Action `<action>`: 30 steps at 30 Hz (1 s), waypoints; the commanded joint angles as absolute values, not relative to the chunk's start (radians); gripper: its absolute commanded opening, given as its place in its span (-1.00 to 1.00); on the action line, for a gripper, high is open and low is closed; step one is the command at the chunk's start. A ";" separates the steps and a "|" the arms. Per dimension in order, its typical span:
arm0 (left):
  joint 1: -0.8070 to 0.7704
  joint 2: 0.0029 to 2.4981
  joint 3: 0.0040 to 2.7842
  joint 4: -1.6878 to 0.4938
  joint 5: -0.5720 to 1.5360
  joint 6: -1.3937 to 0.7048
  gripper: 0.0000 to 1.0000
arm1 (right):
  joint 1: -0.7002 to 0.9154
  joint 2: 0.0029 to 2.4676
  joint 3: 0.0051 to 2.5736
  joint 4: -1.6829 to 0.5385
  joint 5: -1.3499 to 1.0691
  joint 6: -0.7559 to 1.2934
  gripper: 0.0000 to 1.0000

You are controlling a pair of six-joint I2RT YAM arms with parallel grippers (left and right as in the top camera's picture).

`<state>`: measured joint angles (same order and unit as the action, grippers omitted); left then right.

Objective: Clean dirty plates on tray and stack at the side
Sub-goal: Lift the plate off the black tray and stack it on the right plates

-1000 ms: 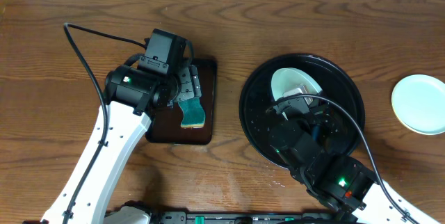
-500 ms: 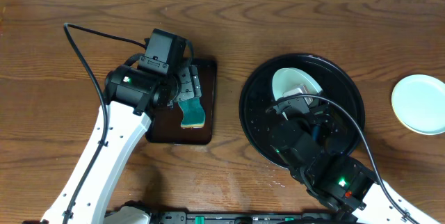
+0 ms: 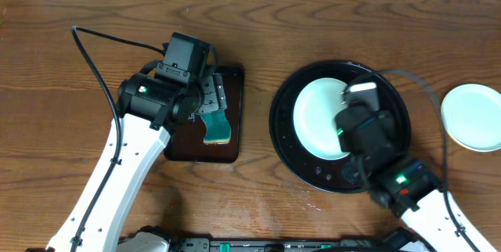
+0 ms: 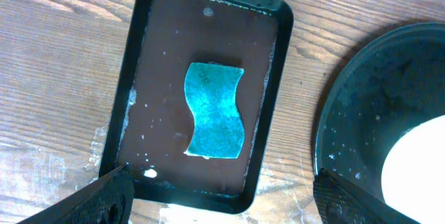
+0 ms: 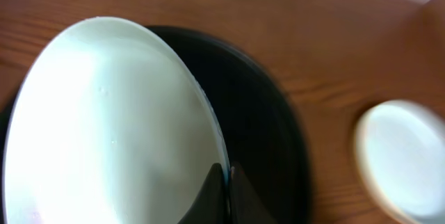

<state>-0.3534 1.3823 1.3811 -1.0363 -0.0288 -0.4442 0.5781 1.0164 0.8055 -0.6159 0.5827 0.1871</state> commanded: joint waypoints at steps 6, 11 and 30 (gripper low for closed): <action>-0.350 1.378 1.397 -1.039 -0.034 -0.442 0.66 | 0.006 1.001 0.810 -0.566 -0.153 0.318 -0.98; -0.350 1.378 1.397 -1.039 -0.034 -0.442 0.66 | -0.348 1.053 0.810 -0.557 -0.206 0.393 -0.98; -0.350 1.378 1.397 -1.039 -0.034 -0.442 0.66 | -0.886 1.568 0.810 -0.122 -0.076 0.434 -0.95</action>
